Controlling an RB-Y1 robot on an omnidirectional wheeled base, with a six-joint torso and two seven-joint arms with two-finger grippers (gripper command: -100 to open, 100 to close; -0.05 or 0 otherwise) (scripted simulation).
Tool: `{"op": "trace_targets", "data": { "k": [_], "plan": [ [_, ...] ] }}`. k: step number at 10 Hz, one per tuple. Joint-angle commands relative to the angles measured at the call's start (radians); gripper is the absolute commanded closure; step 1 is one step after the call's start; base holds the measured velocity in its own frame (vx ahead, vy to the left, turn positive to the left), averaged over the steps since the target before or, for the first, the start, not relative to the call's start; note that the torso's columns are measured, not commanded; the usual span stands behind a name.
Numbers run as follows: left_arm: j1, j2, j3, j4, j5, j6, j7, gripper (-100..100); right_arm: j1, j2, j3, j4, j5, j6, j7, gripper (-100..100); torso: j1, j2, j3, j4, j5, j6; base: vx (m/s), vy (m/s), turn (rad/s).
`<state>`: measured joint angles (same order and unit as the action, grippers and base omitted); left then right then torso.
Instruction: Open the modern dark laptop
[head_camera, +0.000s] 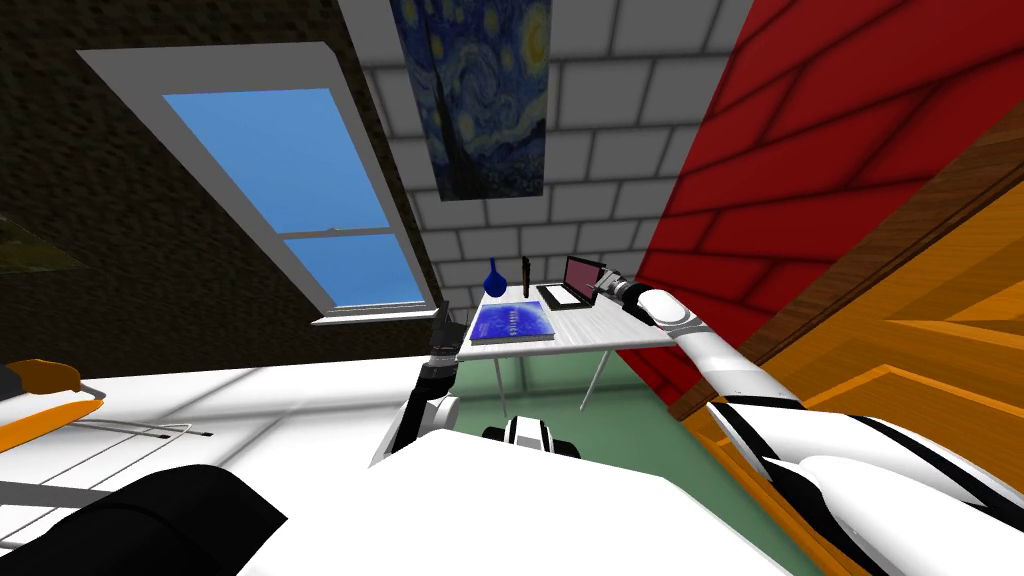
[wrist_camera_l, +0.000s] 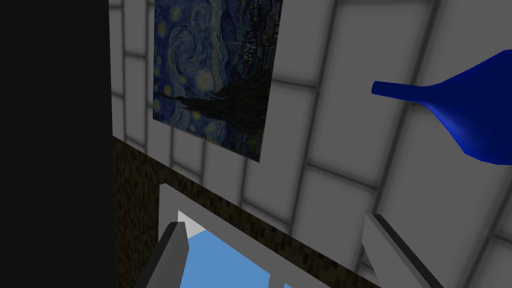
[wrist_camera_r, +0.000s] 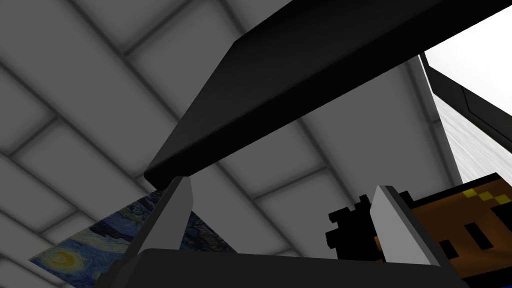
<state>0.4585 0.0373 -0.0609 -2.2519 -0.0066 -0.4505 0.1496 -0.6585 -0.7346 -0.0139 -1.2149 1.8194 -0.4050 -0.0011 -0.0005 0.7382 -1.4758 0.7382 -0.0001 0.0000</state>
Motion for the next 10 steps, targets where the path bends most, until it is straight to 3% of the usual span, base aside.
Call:
{"op": "trace_targets", "data": {
  "k": [1, 2, 8, 9, 10],
  "plan": [
    [0.000, 0.000, 0.000, 0.000, 0.000, 0.000, 0.000, 0, -0.022, -0.030, -0.002, 0.015, 0.050, 0.005, -0.004, -100, 0.000, 0.000, 0.000, 0.000, 0.000, 0.000, -0.013, 0.029, -0.015],
    [0.000, 0.000, 0.000, 0.000, 0.000, 0.000, 0.000, 0, -0.014, -0.025, -0.002, 0.001, 0.054, 0.002, -0.018, -100, 0.000, 0.000, 0.000, 0.000, 0.000, 0.000, -0.007, 0.012, -0.005],
    [0.000, 0.000, 0.000, 0.000, 0.000, 0.000, 0.000, 0, -0.055, -0.053, -0.026, 0.102, 0.098, 0.028, -0.033, -100, 0.002, -0.002, -0.001, 0.000, 0.001, -0.001, -0.027, -0.025, 0.166],
    [0.000, 0.000, 0.000, 0.000, 0.000, 0.000, 0.000, 0, -0.048, -0.054, -0.027, 0.086, 0.104, 0.022, -0.047, -100, 0.002, -0.002, -0.001, -0.001, 0.001, 0.000, -0.009, -0.005, 0.012],
    [0.000, 0.000, 0.000, 0.000, 0.000, 0.000, 0.000, 0, -0.043, -0.045, -0.019, 0.072, 0.086, 0.020, -0.030, 100, 0.001, -0.002, -0.001, -0.001, 0.000, 0.000, 0.016, 0.010, -0.216]
  ]
}}
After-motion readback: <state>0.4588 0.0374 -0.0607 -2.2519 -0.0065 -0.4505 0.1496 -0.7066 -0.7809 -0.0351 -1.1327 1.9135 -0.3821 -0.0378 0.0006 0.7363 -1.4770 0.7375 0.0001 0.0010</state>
